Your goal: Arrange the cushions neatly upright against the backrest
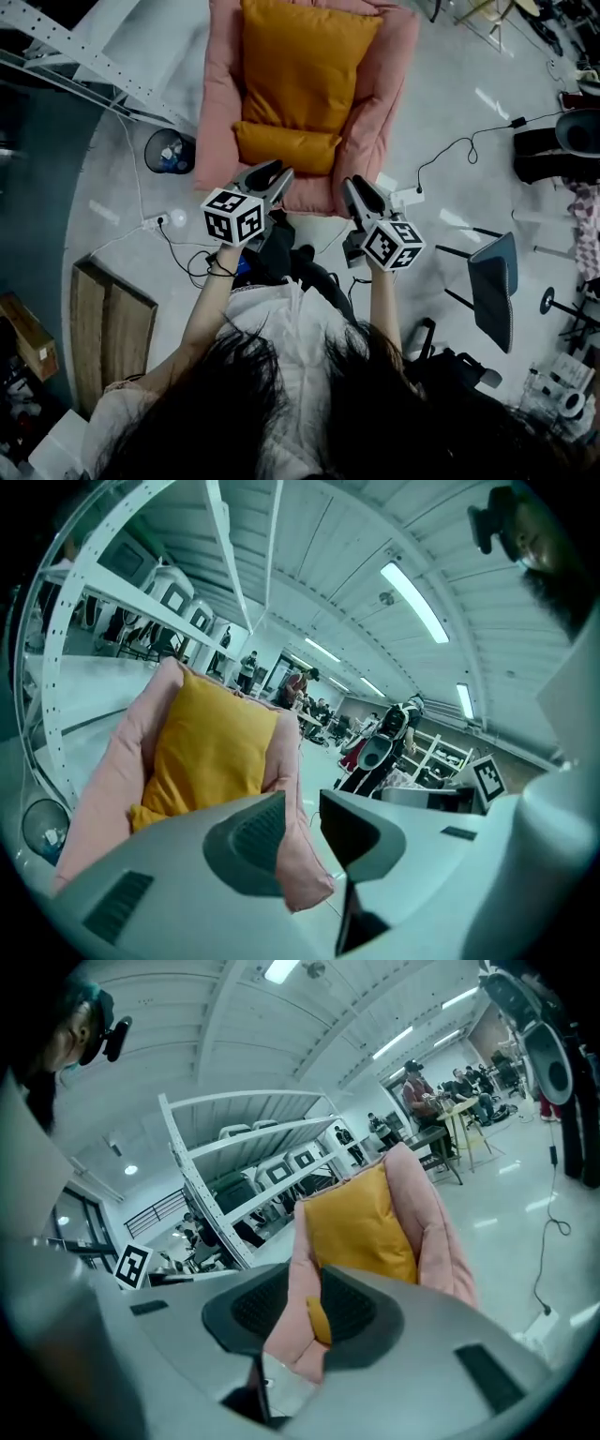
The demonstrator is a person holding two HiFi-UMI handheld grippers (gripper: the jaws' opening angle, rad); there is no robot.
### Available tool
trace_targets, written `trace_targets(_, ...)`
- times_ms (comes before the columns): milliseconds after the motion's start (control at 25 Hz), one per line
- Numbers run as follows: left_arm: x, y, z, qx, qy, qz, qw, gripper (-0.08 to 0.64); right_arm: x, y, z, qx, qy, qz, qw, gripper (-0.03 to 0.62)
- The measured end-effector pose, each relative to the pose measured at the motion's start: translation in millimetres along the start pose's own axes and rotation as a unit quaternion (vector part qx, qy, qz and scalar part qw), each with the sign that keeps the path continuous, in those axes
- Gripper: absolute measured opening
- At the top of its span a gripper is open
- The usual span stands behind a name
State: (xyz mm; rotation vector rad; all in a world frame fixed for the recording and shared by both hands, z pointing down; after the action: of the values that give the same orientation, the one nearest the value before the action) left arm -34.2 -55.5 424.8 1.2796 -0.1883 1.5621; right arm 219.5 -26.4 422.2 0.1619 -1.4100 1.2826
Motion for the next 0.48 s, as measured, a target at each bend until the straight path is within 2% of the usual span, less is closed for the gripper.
trace_targets(280, -1.6, -53.0, -40.7, -0.015, -0.045, 0.052, 0.9975, 0.078, 9.5, 37.7, -40.9, -0.050, -0.007, -0.002, 0.999, 0.096)
trace_targets(480, 1.2, -71.4, -68.1, -0.032, -0.061, 0.055, 0.9961, 0.073, 16.8, 53.6, -49.3, -0.072, 0.007, -0.015, 0.997, 0.091)
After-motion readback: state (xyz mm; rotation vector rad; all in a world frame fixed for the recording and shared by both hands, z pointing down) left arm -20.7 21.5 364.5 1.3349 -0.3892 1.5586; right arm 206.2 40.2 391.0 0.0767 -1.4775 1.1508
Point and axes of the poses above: the fingertips, and each gripper's own axes: z forward along the fingers, y to its left, x out of its underside, the point moved 9 cm from there along -z, backward along the fingers, and after that the axes turned 5 degrees about -x, right-handed, at the moved point
